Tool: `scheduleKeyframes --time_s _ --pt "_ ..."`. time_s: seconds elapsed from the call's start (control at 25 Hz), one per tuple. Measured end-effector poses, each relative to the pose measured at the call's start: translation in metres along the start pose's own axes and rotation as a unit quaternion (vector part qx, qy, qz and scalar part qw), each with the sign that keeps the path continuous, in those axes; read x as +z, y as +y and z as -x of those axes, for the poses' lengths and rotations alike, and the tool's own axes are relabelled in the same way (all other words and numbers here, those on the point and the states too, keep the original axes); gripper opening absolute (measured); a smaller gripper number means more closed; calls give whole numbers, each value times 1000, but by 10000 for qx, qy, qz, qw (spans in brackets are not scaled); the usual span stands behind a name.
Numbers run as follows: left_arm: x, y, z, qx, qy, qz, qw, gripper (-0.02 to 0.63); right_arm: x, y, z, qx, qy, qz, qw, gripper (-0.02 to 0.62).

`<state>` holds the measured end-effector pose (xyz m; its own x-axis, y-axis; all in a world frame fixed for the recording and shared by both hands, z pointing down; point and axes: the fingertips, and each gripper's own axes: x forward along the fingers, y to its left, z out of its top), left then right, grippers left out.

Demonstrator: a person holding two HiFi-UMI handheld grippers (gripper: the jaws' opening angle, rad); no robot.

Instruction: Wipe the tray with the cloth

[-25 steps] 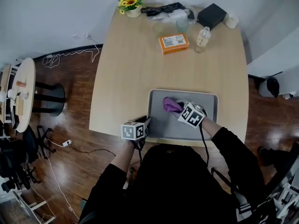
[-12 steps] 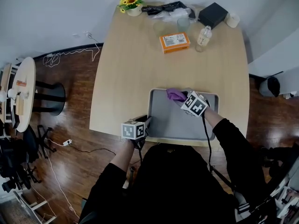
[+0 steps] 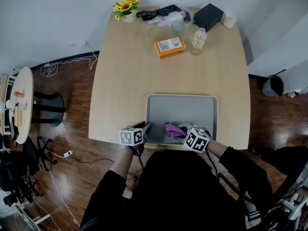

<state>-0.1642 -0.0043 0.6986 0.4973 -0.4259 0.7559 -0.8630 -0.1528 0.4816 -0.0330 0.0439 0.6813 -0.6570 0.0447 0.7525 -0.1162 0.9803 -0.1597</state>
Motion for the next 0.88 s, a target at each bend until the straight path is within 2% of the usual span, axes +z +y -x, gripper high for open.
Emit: scheduleKeyframes --time_s 0.16,0.32,0.64,0.76,0.88 --pt "1 -3 -1 31 0 -7 10000 87 -9 27 0 153 -22 37 9999 124" --pt "1 -1 1 63 -28 21 10000 87 -6 17 0 159 -82 12 9998 124" --pt "3 -3 1 113 -82 87 9999 87 -14 -105 27 -620 -27 -189 9979 126" --pt "1 -2 1 131 -74 105 9998 87 -14 -140 35 -856 87 -40 9963 126" --pt "2 -1 1 131 -79 122 9998 87 -15 -166 41 -1019 155 -125 9946 126"
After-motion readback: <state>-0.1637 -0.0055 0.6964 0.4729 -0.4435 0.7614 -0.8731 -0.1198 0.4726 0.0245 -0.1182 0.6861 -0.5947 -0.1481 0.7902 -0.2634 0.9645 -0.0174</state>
